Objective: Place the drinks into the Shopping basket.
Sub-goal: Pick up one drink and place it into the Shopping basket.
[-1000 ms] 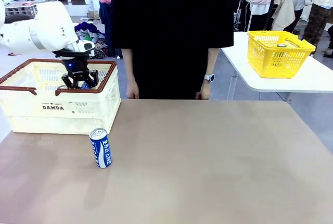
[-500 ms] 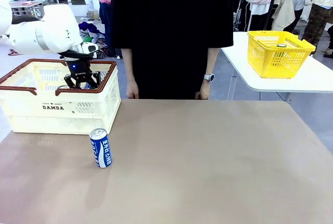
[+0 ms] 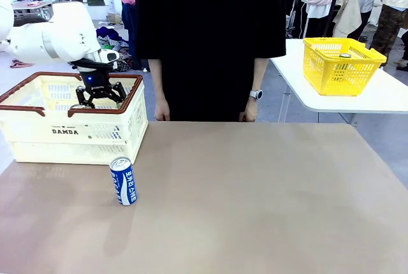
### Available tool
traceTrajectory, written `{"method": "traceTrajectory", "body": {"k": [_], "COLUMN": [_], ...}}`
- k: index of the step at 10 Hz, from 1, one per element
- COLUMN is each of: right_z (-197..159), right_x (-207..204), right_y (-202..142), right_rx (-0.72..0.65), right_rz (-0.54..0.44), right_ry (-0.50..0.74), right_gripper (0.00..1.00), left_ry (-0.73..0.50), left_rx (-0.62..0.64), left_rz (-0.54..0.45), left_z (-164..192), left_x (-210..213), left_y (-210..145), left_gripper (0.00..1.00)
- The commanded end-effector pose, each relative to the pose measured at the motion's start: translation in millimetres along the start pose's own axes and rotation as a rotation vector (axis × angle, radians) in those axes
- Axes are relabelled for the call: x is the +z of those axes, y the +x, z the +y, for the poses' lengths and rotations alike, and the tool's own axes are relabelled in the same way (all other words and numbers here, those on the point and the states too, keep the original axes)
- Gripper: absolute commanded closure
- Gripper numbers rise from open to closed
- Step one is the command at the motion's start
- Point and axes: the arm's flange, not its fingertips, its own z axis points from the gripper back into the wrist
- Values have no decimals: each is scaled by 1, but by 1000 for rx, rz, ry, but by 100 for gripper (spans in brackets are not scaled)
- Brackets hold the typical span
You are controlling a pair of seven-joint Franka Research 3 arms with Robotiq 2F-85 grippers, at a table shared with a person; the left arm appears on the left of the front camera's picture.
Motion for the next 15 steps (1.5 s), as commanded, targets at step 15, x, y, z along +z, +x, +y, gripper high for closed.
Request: {"method": "traceTrajectory", "body": {"k": [15], "right_z": [5], "right_x": [2], "right_y": [-1], "right_rx": [-12], "right_rz": [0], "right_ry": [5], "right_gripper": [0], "left_ry": [-1285], "left_rx": [-59], "left_rz": [-192], "left_z": [338], "left_x": [183], "left_y": [-186], "left_gripper": [0]}}
